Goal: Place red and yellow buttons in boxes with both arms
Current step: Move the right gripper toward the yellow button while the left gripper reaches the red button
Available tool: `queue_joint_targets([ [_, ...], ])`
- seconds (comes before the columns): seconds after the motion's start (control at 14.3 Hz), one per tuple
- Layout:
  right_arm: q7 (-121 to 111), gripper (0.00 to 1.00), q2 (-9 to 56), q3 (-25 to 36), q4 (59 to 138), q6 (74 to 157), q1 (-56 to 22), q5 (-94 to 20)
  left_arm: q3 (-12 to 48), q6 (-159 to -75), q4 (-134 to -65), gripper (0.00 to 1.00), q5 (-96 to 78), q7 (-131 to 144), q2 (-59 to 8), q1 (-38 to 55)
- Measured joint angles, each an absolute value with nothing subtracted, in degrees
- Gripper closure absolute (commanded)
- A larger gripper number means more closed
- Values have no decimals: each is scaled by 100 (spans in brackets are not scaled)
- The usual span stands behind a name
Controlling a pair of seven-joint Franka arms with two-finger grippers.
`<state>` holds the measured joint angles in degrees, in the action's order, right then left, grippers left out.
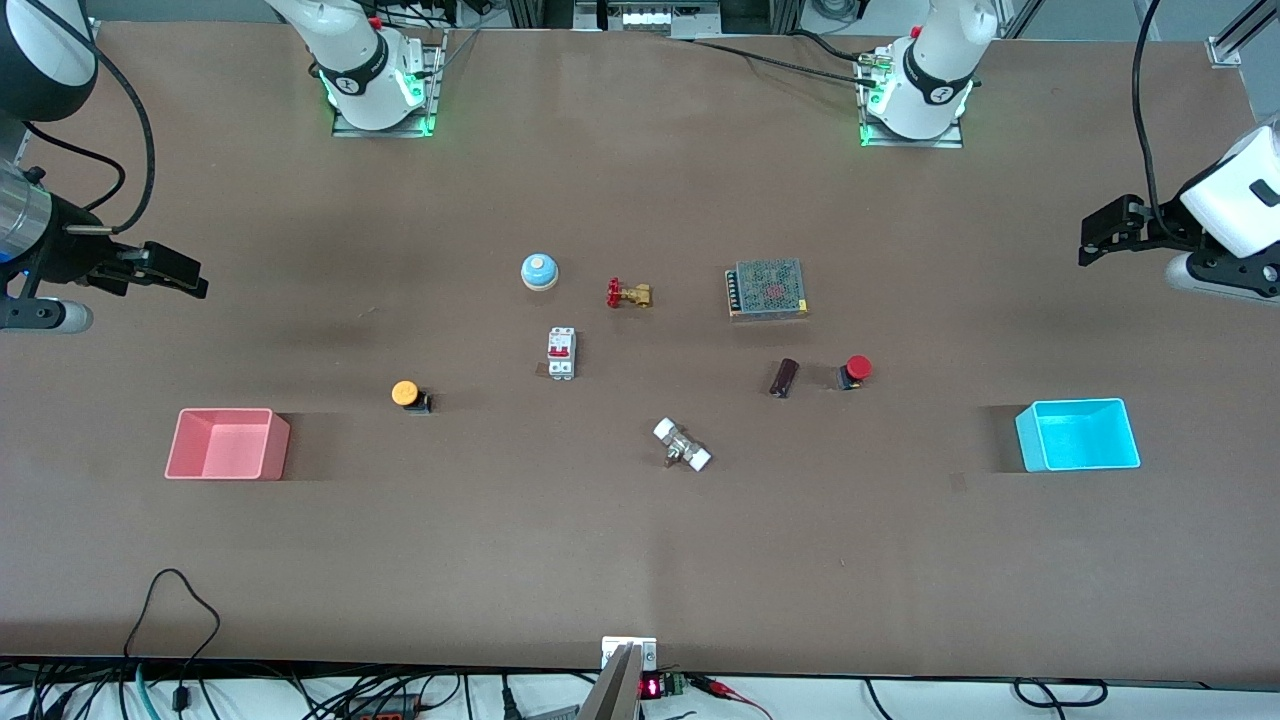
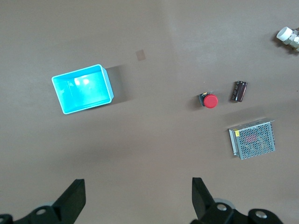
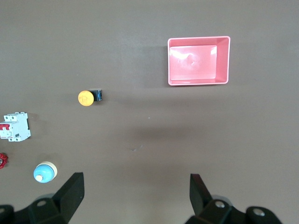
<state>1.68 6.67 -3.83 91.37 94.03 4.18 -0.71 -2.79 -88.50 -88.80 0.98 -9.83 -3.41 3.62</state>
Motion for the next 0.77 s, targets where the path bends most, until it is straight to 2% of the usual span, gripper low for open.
queue_joint_targets([
  [0.77, 168, 0, 739, -377, 9170, 9395, 409, -72, -279, -8801, -8881, 0, 98, -983, -341, 361],
])
